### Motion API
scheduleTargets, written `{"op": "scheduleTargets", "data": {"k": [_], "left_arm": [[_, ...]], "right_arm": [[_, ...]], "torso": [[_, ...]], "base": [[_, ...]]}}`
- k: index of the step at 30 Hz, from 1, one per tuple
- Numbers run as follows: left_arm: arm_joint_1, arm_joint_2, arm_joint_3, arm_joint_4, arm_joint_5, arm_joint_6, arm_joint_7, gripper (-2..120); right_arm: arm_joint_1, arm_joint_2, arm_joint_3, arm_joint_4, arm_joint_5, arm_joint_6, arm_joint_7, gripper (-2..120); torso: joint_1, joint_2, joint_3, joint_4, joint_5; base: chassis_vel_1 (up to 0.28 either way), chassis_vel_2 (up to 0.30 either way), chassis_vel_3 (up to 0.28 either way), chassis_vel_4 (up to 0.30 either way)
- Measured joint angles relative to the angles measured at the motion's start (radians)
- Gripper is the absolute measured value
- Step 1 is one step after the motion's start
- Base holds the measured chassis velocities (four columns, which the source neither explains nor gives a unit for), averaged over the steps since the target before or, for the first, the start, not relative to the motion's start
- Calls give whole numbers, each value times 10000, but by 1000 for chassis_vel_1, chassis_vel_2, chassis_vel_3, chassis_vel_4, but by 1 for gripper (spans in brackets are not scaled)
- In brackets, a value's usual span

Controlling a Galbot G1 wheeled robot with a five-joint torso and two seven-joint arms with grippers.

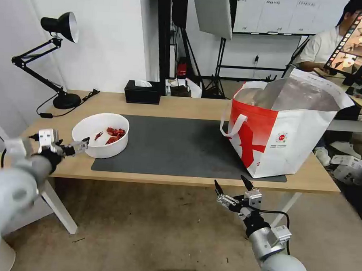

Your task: Pick up the trash from the table and place it into the takeout bag.

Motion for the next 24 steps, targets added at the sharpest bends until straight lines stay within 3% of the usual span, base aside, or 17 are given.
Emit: {"op": "scheduleTargets", "data": {"k": [2, 3, 6, 10, 12, 17, 20, 24], "left_arm": [[-1217, 113, 734, 1011, -627, 356, -179, 100], [-1217, 113, 734, 1011, -627, 356, -179, 100], [-2312, 54, 1512, 2026, -1009, 740, -292, 100], [-2799, -41, 1955, 2525, -1320, 772, -408, 100], [-3240, -178, 2395, 2998, -1817, 772, -779, 100], [-3630, -372, 2778, 3354, -2470, 759, -1259, 99], [-3874, -559, 3016, 3520, -2804, 730, -1692, 82], [-3943, -609, 3106, 3591, -2863, 722, -1824, 74]], "right_arm": [[1, -2, -1, 1, 2, -1, 1, 100], [1, -2, -1, 1, 2, -1, 1, 100], [3, -2, 0, 2, 6, -1, 1, 100], [4, -2, 0, 3, 6, -1, 1, 100], [6, -2, 0, 3, 7, -1, 1, 100], [8, -3, 0, 3, 7, -1, 1, 100], [9, -3, -1, 3, 7, -1, 0, 100], [9, -4, 0, 3, 8, -1, 0, 100]], "torso": [[0, -1, 0, 2, 1], [0, -1, 0, 2, 1], [0, 0, -1, 2, 1], [0, 0, -1, 3, 0], [-1, -1, -1, 2, 3], [-2, 0, -2, 2, 3], [-2, 0, -2, 1, 4], [-2, 0, -2, 1, 2]], "base": [[0, 0, 0, 0], [0, 0, 0, 0], [0, 0, 0, 0], [0, 0, 0, 0], [0, 0, 0, 0], [0, 0, 0, 0], [0, 0, 0, 0], [0, 0, 0, 0]]}}
